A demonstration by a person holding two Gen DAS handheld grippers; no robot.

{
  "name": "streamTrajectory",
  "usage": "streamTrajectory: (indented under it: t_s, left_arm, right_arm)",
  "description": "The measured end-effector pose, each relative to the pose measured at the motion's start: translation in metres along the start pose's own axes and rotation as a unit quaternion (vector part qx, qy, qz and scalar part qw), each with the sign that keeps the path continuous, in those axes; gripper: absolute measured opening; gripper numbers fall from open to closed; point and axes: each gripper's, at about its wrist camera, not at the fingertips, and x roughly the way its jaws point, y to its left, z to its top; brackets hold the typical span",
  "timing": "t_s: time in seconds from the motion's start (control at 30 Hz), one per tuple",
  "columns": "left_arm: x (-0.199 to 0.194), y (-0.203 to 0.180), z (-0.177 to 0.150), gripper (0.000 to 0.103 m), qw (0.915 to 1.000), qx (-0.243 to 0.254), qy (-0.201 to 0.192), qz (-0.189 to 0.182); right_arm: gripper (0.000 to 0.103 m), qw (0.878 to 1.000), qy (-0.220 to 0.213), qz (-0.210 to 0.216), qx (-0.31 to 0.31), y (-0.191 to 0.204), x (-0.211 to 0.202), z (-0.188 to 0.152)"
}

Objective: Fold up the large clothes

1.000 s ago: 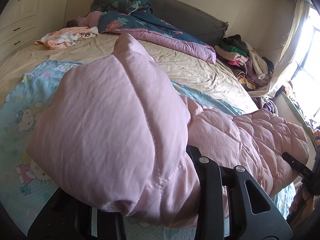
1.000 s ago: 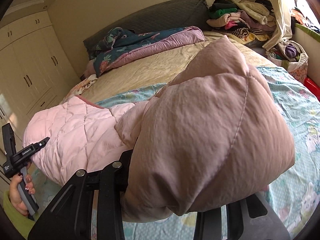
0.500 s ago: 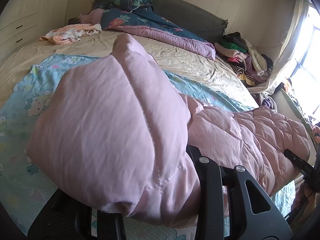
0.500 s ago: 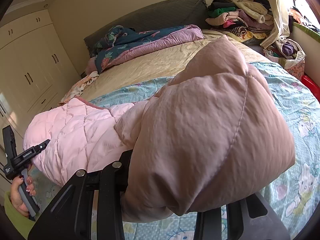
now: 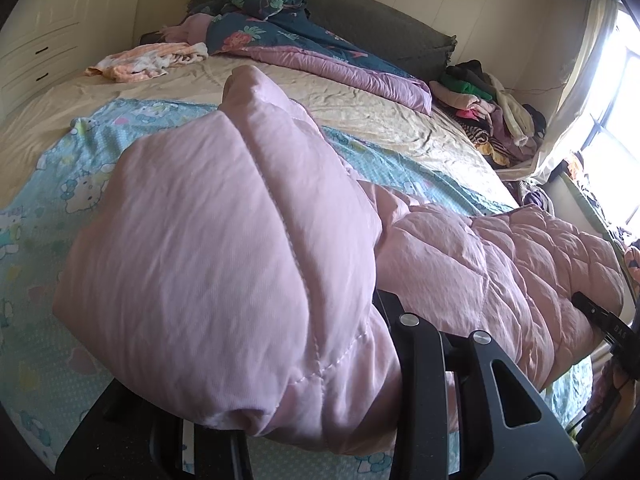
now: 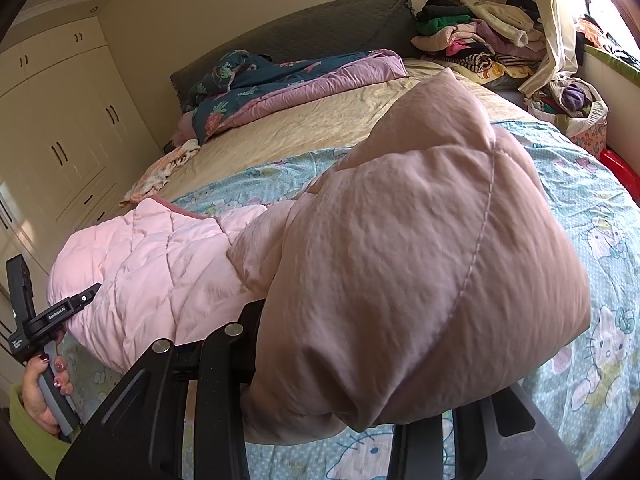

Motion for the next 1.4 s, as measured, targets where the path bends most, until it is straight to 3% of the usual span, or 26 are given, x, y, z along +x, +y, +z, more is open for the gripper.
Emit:
streamTrajectory:
  t_s: [1.0, 1.4]
  left_arm:
    - [-0.016, 0.03, -0.045, 0.031, 0.9998, -0.002, -0.004, -0.02]
    - [-0.007, 0.04, -0.067, 0.036, 0.9998, -0.015, 0.01, -0.01]
  right_arm:
    - [0.034, 1.0, 0.002, -0.011, 0.013, 0.005, -0.015, -0.033]
    - [0.041, 0.998, 0.031, -0.013, 0.053, -0.016, 0.01, -0.044]
